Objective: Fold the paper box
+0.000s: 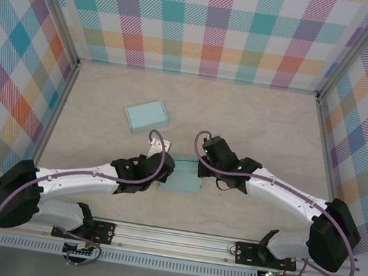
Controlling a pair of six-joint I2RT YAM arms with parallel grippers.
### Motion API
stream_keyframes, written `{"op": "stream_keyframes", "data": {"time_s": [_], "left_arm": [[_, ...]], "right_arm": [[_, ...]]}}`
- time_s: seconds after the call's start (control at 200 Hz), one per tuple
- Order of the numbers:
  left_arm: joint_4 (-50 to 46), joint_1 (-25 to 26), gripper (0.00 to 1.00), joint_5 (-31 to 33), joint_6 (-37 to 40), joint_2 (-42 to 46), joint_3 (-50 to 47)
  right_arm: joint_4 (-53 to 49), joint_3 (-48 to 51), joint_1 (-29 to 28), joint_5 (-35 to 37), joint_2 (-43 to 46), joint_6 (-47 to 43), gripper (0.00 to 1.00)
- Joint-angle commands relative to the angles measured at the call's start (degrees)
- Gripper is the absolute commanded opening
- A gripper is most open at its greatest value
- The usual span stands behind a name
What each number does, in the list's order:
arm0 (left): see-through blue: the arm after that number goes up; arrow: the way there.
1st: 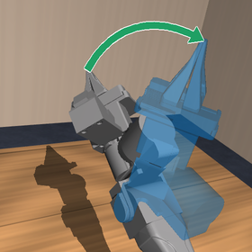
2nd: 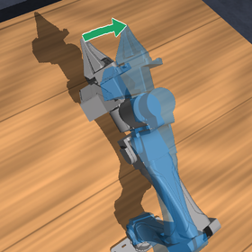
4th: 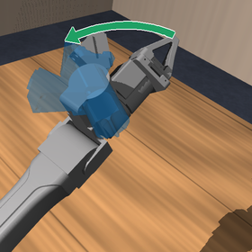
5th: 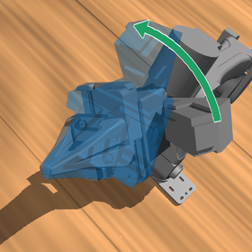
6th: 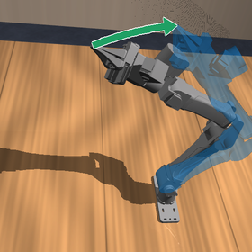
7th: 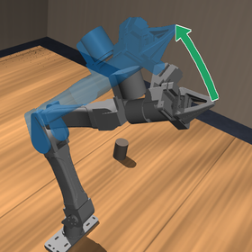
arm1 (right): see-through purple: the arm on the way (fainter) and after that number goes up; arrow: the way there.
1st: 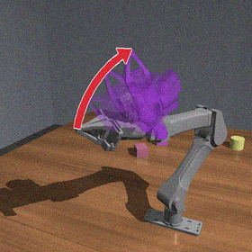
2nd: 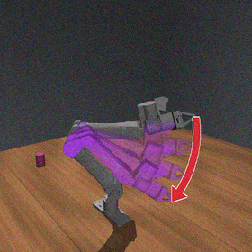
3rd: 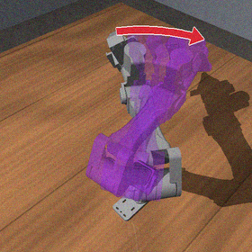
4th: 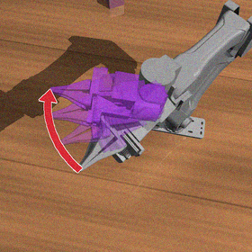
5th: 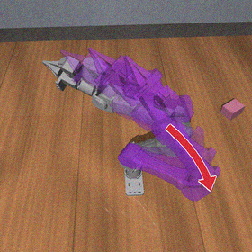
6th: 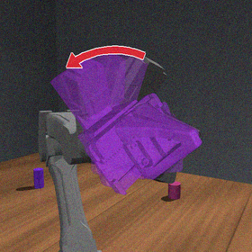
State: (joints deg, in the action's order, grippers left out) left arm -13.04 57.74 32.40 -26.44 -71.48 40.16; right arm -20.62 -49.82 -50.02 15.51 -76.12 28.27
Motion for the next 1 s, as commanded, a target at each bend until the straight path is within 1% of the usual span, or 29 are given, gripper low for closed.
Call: {"op": "stream_keyframes", "data": {"time_s": [0.0,0.13,0.205,0.275,0.405,0.505,0.58,0.645,0.719,0.764,0.869,0.944,0.994], "left_arm": [[5.01,1.67,0.06,-0.25,-1.86,1.69,-2.29],[10.54,2.03,0.06,-0.91,0.02,3.03,-3.85],[15.27,2.03,0.06,-1.26,2.87,3.12,-4.43],[20.54,2.03,0.05,-0.3,6.72,2.44,-4.7],[28.38,2.03,0.04,2.73,14.3,-0.73,-3.0],[34.23,1.69,0.04,3.49,19.11,-4.41,-1.79],[36.82,1.21,0.05,3.53,20.34,-7.81,-0.99],[37.41,0.74,0.06,3.63,19.56,-10.24,-0.58],[37.44,0.36,0.12,2.84,17.82,-11.99,-0.74],[37.35,0.27,0.2,2.13,16.89,-12.49,-1.13],[35.88,0.28,0.28,0.53,13.93,-11.5,-2.59],[33.09,0.27,0.38,-1.0,11.84,-9.54,-3.24],[30.42,0.27,0.47,-3.13,11.0,-7.74,-3.16]], "right_arm": [[3.96,4.23,-1.7,0.87,2.77,0.14,0.0],[9.41,8.36,-2.27,2.58,6.37,-0.96,0.0],[13.17,10.0,-2.37,4.58,8.09,-2.86,0.0],[17.42,11.68,-2.37,7.51,9.43,-5.35,0.0],[25.23,13.69,-2.36,13.06,10.45,-10.91,0.0],[31.54,14.86,-2.28,15.97,9.38,-14.95,0.0],[35.76,15.95,-2.19,17.81,7.91,-16.9,0.0],[37.72,16.77,-2.02,18.75,6.25,-17.03,0.0],[38.34,17.66,-1.75,18.86,4.49,-15.77,0.0],[38.54,18.11,-1.73,18.85,3.52,-14.99,0.0],[38.37,19.63,-1.75,19.14,3.05,-13.08,0.0],[37.87,20.77,-1.75,19.96,3.93,-11.97,0.0],[37.25,21.22,-1.75,20.0,4.53,-11.75,0.01]]}}
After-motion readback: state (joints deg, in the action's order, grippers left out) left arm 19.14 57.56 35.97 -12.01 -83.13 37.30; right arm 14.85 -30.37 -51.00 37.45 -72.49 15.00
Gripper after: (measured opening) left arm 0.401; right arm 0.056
